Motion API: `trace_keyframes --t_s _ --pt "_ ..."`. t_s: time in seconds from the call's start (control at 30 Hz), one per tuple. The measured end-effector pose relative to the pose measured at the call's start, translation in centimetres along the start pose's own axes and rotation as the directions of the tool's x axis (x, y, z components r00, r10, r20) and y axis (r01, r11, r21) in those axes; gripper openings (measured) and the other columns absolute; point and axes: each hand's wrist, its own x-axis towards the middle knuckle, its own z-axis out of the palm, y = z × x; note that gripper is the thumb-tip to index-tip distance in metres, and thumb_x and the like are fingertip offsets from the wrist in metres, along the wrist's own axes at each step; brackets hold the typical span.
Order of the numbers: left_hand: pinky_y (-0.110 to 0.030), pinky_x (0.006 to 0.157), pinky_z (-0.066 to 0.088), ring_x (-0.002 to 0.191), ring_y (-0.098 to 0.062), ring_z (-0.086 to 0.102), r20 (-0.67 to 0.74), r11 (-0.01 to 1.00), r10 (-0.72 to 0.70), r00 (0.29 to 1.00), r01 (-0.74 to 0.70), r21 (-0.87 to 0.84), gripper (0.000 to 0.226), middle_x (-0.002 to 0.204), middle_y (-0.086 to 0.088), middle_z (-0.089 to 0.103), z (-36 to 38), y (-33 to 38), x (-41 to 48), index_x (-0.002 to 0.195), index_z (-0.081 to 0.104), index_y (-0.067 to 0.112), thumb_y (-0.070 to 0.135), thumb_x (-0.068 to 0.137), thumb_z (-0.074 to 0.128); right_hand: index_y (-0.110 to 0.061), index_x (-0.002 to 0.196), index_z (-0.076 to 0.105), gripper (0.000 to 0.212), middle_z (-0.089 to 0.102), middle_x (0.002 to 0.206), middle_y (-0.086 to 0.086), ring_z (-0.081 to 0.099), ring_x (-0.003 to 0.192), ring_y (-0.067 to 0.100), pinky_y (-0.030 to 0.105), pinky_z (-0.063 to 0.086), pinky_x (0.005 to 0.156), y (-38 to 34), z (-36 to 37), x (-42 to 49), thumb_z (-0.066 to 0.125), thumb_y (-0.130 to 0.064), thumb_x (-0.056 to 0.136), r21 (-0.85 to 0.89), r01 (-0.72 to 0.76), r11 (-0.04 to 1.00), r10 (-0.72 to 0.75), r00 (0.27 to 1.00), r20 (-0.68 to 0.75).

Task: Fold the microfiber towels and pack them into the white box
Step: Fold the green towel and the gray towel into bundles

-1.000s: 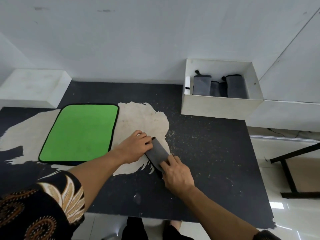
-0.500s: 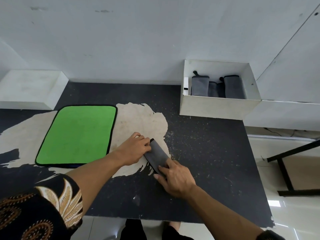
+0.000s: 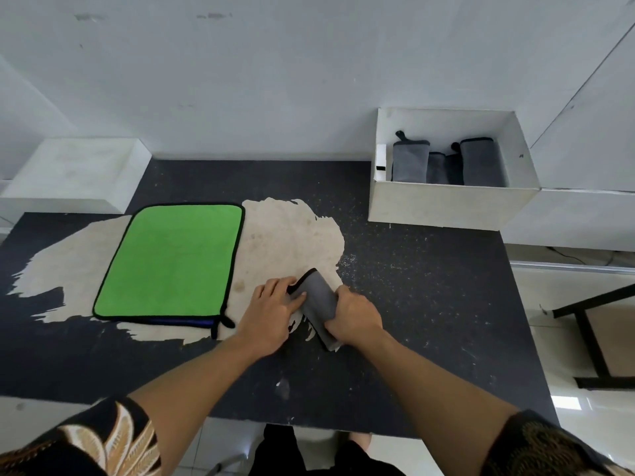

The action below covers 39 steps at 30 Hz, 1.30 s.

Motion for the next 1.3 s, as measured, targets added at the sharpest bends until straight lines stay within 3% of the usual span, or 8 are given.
trace_keyframes --t_s 0.2,0.3,0.37,0.43,0.6,0.87,1.0,1.3 --pt "-0.046 0.108 0.031 0.139 -0.034 0.028 0.043 0.909 -0.313 0.949 0.313 -0.274 0.06 0.155 -0.013 0.021 -1.5 1.6 0.2 0.153 0.029 0.022 0.023 0.097 0.051 -0.015 0.078 0.056 0.024 0.061 0.085 0.003 0.058 0.079 0.019 0.031 0.045 0.062 0.4 -1.3 0.6 0.078 -0.022 0.072 0.547 -0.163 0.821 0.11 0.986 0.129" --pt "-0.046 0.108 0.034 0.136 -0.031 0.038 0.241 0.577 -0.517 0.821 0.543 -0.611 0.077 0.153 -0.011 0.03 -4.9 2.1 3.5 0.153 0.021 0.013 0.056 0.096 0.047 -0.013 0.093 0.06 0.025 0.065 0.1 0.007 0.063 0.09 0.021 0.035 0.053 0.071 0.3 -3.0 0.2 0.079 -0.016 0.076 0.739 -0.156 0.656 0.109 0.988 0.112" --pt "-0.041 0.099 0.043 0.122 -0.028 0.054 0.478 0.275 -0.445 0.757 0.624 -0.732 0.085 0.141 -0.009 0.049 -7.8 2.5 5.9 0.144 0.035 0.011 0.07 0.085 0.054 -0.01 0.106 0.059 0.034 0.067 0.107 0.011 0.066 0.094 0.024 0.041 0.058 0.08 -0.1 -4.5 -0.1 0.078 -0.011 0.078 0.862 -0.115 0.494 0.1 0.992 0.074" --pt "-0.038 0.088 0.048 0.101 -0.021 0.063 0.604 0.153 -0.281 0.746 0.656 -0.739 0.064 0.118 -0.003 0.064 -10.7 3.2 7.5 0.12 0.055 0.012 0.066 0.085 0.06 -0.008 0.111 0.056 0.039 0.067 0.109 0.014 0.068 0.095 0.026 0.043 0.06 0.08 -0.6 -6.1 -0.4 0.078 -0.008 0.079 0.933 -0.046 0.357 0.112 0.994 0.007" --pt "-0.041 0.087 0.057 0.095 -0.022 0.067 0.361 0.167 -0.25 0.898 0.408 -0.898 0.026 0.108 -0.007 0.069 -14.4 4.7 11.2 0.107 0.063 0.012 0.036 0.095 0.062 -0.009 0.115 0.058 0.038 0.068 0.106 0.011 0.068 0.095 0.025 0.044 0.06 0.082 -1.2 -10.5 -1.2 0.075 -0.011 0.082 0.958 0.097 0.269 0.194 0.969 -0.152" --pt "-0.029 0.065 0.042 0.089 -0.019 0.059 0.039 0.504 -0.095 0.995 0.082 -0.86 0.027 0.103 -0.002 0.063 -19.6 5.8 14.4 0.105 0.056 0.016 0.041 0.1 0.05 -0.011 0.112 0.067 0.032 0.073 0.107 0.01 0.07 0.1 0.028 0.048 0.058 0.086 -0.6 -15.7 -2.2 0.063 -0.037 0.095 0.971 0.236 -0.025 0.322 0.922 -0.216" --pt "-0.031 0.065 0.041 0.088 -0.022 0.061 -0.023 0.58 -0.066 0.998 0.019 -0.814 0.034 0.094 -0.002 0.063 -21.5 6.3 15.6 0.097 0.057 0.014 0.047 0.099 0.048 -0.007 0.11 0.063 0.027 0.07 0.109 0.011 0.068 0.099 0.025 0.043 0.06 0.078 -1.0 -18.2 -2.5 0.062 -0.03 0.097 0.958 0.283 0.05 0.403 0.872 -0.279" --pt "-0.034 0.088 0.056 0.098 -0.013 0.066 0.027 0.436 0.186 0.982 -0.058 -0.898 0.044 0.108 0.004 0.069 -22.3 7.1 19.4 0.119 0.058 0.019 0.028 0.081 0.08 -0.006 0.114 0.059 0.025 0.069 0.108 0.009 0.068 0.097 0.024 0.043 0.059 0.078 1.1 -22.7 -0.2 0.063 -0.022 0.095 0.938 0.336 0.084 0.493 0.804 -0.332"
